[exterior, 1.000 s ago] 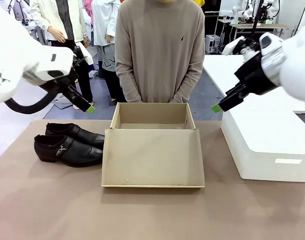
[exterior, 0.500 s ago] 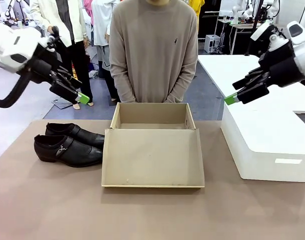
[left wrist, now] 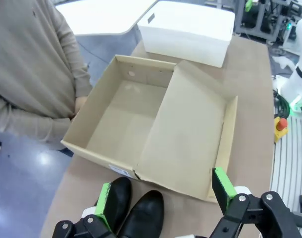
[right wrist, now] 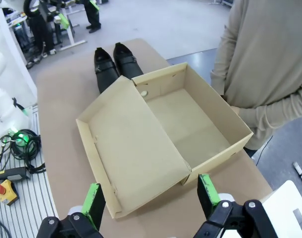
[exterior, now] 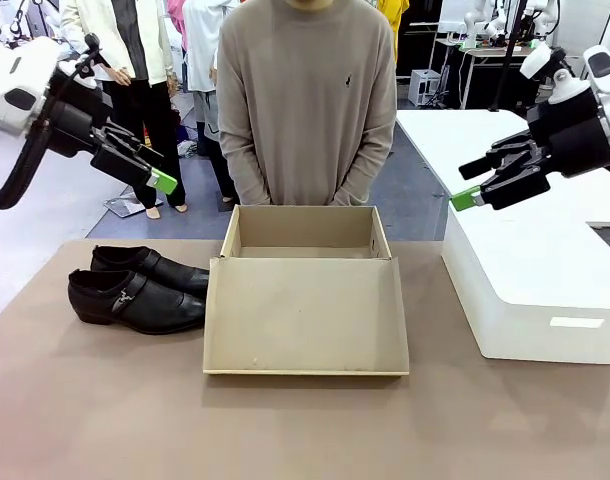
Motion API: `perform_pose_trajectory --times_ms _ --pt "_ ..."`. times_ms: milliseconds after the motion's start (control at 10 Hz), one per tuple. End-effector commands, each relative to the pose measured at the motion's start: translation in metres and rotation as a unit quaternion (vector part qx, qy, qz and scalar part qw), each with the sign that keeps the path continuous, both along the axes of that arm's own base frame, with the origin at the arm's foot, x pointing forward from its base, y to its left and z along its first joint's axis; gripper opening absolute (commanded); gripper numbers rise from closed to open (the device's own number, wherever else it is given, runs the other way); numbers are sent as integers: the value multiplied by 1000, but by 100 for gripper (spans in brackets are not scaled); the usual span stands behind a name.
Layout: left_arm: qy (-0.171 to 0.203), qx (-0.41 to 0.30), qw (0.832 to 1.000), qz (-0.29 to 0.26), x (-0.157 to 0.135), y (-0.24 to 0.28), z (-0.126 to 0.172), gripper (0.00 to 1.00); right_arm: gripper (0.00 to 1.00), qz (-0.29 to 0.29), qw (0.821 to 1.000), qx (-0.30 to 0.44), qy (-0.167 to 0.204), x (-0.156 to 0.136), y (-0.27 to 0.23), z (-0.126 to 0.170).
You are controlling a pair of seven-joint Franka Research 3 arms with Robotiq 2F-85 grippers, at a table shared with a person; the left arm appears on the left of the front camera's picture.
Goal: Pack the shoes into the box.
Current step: Place one shoe of the Shoes into the Shoes Box.
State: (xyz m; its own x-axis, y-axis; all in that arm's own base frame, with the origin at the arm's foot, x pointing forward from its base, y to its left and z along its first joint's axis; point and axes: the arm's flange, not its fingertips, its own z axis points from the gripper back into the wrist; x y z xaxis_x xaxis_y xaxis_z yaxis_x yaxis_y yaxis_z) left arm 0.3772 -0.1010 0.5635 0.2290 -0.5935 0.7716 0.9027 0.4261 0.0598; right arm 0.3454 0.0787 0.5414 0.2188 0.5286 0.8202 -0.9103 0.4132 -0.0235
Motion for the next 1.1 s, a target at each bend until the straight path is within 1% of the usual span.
perform_pose_trajectory --times_ms 0,100,200,300,1000 --pt "1 4 1000 -3 7 0 -2 100 100 19 1000 17 -16 -7 -5 -11" --pt "6 13 1000 10 9 0 -5 100 100 14 1000 18 -15 -9 -5 -9" --pt "4 3 1000 5 2 1 -3 100 100 6 1000 14 -14 -10 -5 -8" --pt "4 3 1000 5 2 1 -3 100 100 4 1000 10 3 -1 -2 0" --pt "4 3 1000 5 2 1 -3 100 100 4 1000 10 3 -1 -2 0"
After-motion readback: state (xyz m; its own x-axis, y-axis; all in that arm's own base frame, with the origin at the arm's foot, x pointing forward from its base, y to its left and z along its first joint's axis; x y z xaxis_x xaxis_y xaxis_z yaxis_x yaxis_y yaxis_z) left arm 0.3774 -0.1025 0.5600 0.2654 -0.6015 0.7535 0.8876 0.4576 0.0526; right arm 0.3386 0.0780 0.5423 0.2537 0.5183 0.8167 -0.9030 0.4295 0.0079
